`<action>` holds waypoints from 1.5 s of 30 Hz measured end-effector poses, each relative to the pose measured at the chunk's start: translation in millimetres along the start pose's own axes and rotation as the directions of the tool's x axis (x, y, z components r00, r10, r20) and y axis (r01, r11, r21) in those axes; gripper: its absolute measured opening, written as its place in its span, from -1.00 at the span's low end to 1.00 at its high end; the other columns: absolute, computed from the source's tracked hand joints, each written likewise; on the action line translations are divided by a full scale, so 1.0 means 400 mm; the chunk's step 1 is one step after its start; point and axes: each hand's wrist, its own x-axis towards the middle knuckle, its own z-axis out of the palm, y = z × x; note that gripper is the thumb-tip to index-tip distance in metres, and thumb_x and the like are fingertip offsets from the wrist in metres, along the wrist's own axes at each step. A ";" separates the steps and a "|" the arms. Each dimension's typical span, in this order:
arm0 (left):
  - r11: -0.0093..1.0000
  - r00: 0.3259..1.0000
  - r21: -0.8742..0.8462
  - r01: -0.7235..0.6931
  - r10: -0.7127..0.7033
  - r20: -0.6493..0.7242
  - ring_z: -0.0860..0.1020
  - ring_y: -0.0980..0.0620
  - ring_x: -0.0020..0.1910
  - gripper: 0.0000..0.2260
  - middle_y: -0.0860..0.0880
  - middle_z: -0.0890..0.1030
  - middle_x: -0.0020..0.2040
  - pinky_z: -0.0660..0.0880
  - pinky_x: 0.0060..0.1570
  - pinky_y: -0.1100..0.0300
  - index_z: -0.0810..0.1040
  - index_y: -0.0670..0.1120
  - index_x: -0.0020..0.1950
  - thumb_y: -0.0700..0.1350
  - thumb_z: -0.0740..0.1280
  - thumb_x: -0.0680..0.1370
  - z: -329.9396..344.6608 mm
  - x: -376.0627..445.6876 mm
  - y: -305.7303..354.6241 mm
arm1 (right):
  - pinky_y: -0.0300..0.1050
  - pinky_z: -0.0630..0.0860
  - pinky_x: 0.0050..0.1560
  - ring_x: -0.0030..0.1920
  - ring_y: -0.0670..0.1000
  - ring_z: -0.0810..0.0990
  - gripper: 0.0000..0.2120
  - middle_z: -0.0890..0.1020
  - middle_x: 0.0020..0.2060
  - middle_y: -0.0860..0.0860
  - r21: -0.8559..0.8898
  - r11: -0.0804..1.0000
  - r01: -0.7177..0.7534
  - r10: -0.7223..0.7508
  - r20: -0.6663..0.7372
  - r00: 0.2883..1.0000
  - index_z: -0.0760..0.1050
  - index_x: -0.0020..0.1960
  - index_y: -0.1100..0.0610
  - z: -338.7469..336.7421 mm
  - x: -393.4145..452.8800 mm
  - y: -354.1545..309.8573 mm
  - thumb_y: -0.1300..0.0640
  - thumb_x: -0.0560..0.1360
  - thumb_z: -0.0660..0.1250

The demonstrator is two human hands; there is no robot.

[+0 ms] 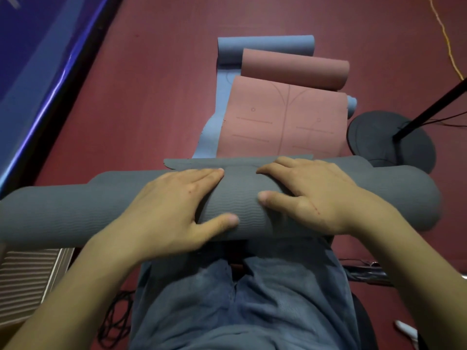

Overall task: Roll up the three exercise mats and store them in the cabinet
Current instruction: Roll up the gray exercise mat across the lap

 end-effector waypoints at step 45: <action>0.897 0.939 -0.437 0.059 0.099 0.330 0.40 0.39 0.36 0.17 0.34 0.47 0.36 0.36 0.39 0.22 0.33 0.24 0.51 0.31 0.69 -0.07 -0.035 0.135 -0.054 | 0.05 0.47 0.01 -0.02 0.01 0.50 -0.24 0.56 -0.10 -0.14 0.195 0.980 -0.039 0.076 -0.186 0.980 0.45 -0.06 -0.06 -0.028 0.022 0.006 -0.68 0.11 0.13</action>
